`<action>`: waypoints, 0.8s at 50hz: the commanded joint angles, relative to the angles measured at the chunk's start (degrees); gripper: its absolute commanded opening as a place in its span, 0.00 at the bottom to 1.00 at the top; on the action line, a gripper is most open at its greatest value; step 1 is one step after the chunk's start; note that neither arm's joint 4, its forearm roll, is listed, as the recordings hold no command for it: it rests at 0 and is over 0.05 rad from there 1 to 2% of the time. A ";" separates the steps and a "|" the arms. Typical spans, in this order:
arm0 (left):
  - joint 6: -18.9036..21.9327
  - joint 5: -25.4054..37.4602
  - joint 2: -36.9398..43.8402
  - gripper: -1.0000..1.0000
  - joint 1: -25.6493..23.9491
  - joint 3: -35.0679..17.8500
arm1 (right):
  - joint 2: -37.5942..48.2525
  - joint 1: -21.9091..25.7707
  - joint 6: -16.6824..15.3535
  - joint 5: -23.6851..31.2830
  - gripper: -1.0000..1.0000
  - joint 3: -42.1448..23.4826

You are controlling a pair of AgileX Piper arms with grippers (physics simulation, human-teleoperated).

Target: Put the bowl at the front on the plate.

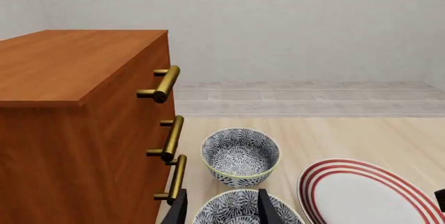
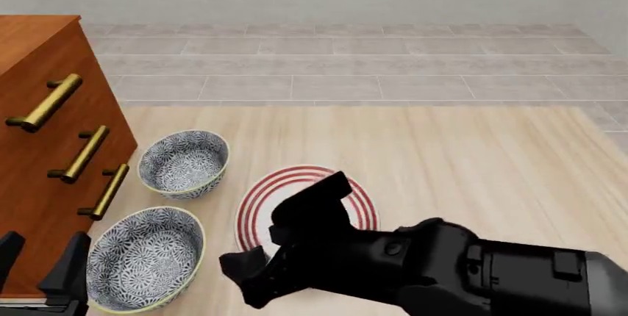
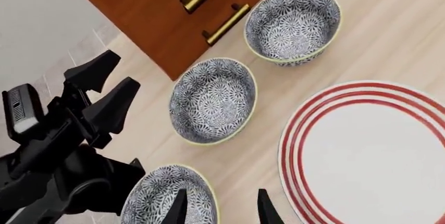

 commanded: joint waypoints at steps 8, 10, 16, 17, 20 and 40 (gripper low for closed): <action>0.00 0.00 0.00 1.00 0.01 0.00 | 6.70 2.46 3.41 -5.43 1.00 1.76; -0.01 0.00 0.02 1.00 0.01 0.00 | 7.67 2.19 4.16 -6.47 1.00 2.32; 0.00 0.00 0.01 1.00 0.00 0.00 | 9.60 3.00 5.01 -7.96 1.00 3.04; 0.01 0.00 -0.01 1.00 0.00 0.00 | 9.98 3.11 5.06 -8.11 1.00 2.96; 0.01 0.01 -0.02 1.00 0.02 0.00 | 10.39 3.12 5.30 -8.31 1.00 2.93; 0.00 0.00 0.00 1.00 0.00 0.00 | 17.71 6.47 7.73 -12.74 1.00 2.03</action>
